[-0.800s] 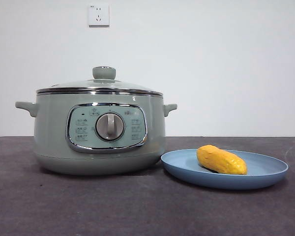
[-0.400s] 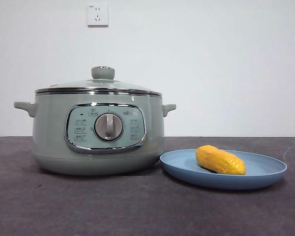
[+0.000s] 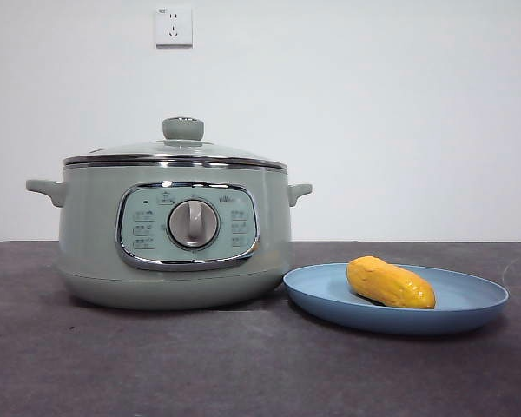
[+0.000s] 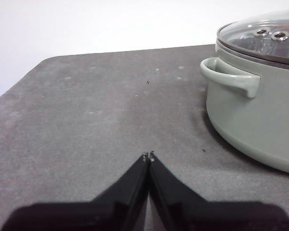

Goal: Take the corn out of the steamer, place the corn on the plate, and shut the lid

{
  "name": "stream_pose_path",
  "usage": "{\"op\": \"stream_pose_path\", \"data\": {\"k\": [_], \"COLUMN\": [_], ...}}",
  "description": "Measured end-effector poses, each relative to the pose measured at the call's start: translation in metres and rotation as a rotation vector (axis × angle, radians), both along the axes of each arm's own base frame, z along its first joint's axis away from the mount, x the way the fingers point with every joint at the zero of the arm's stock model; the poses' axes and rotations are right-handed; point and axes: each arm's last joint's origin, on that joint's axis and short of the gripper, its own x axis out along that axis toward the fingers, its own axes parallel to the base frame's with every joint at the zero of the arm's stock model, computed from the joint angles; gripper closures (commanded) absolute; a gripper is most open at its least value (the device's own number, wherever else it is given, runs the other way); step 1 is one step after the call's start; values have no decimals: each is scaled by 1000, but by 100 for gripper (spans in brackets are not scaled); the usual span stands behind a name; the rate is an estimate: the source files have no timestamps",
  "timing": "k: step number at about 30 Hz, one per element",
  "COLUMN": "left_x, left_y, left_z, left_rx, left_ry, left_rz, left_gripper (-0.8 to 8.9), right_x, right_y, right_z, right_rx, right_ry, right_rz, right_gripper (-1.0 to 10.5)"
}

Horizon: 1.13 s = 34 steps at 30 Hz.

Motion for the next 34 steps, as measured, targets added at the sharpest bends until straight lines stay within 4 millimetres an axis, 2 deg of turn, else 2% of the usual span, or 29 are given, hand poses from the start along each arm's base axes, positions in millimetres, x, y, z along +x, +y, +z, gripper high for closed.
{"op": "stream_pose_path", "data": {"k": [4, 13, 34], "left_x": [0, 0, 0], "left_y": [0, 0, 0], "left_z": [0, 0, 0], "left_rx": [0, 0, 0], "left_ry": [0, 0, 0], "left_rz": [0, 0, 0], "left_gripper": [817, 817, 817], "right_x": [0, -1, -2], "right_y": [0, 0, 0], "right_z": [-18, -44, -44], "right_rx": [-1, 33, 80], "right_ry": [21, 78, 89], "right_rz": [-1, -7, -8], "right_gripper": [946, 946, 946]}}
